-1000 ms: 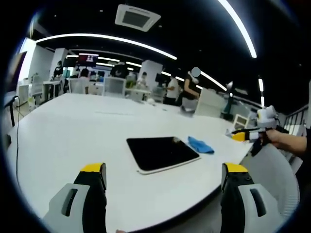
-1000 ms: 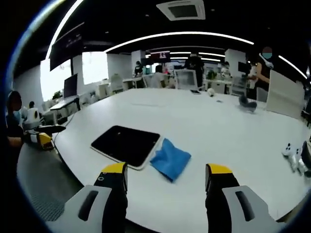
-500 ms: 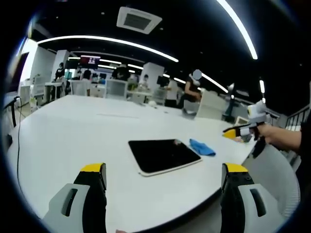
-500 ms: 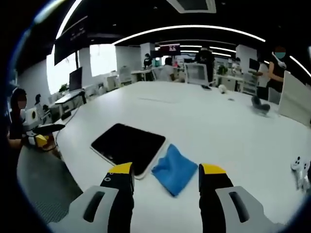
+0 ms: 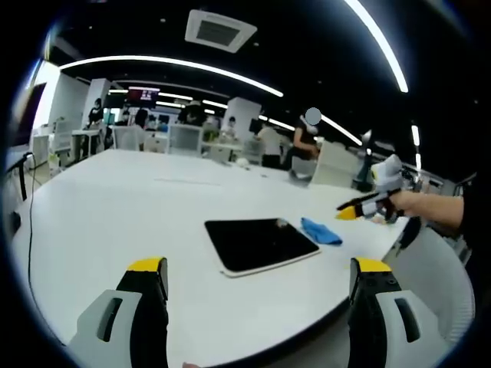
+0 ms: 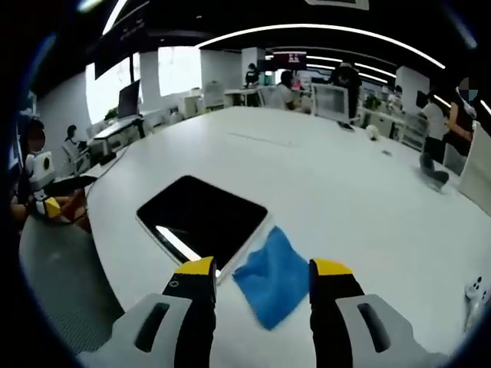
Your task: Wipe the mirror surface with the cleaning cloth until all visible marks leave the cleaned area.
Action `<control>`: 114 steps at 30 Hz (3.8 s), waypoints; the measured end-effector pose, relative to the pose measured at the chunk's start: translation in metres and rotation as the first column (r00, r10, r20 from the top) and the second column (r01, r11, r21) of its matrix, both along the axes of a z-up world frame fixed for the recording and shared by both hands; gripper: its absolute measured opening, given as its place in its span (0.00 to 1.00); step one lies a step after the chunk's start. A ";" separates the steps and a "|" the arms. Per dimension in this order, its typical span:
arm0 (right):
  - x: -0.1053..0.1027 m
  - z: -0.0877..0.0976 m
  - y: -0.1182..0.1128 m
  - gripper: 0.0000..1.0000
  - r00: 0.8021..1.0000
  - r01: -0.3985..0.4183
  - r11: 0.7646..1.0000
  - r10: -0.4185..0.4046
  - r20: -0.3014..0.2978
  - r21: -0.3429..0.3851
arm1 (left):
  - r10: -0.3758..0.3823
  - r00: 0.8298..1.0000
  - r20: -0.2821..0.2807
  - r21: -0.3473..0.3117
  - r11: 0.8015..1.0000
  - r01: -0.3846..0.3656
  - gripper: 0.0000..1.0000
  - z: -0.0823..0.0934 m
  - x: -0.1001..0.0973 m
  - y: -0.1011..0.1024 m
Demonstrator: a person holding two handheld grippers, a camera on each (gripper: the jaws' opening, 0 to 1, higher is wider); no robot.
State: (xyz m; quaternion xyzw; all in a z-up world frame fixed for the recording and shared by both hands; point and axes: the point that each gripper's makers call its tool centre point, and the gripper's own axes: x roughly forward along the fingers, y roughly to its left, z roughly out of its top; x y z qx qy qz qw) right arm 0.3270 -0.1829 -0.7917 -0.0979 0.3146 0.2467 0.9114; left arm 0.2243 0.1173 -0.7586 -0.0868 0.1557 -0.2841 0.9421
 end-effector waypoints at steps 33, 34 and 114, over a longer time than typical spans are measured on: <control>0.020 -0.069 -0.005 0.10 0.977 -0.093 0.989 0.069 -0.203 -0.114 | 0.005 1.000 -0.003 0.004 1.000 -0.005 0.99 -0.001 0.001 0.001; 0.019 -0.069 -0.004 0.08 0.976 -0.096 0.989 0.072 -0.205 -0.109 | 0.004 1.000 -0.002 0.002 1.000 -0.004 0.99 -0.001 0.001 0.001; 0.094 -0.062 0.117 0.00 0.966 -0.040 0.992 0.008 -0.260 -0.118 | -0.016 0.999 0.050 -0.049 0.999 0.018 0.99 0.010 -0.001 -0.001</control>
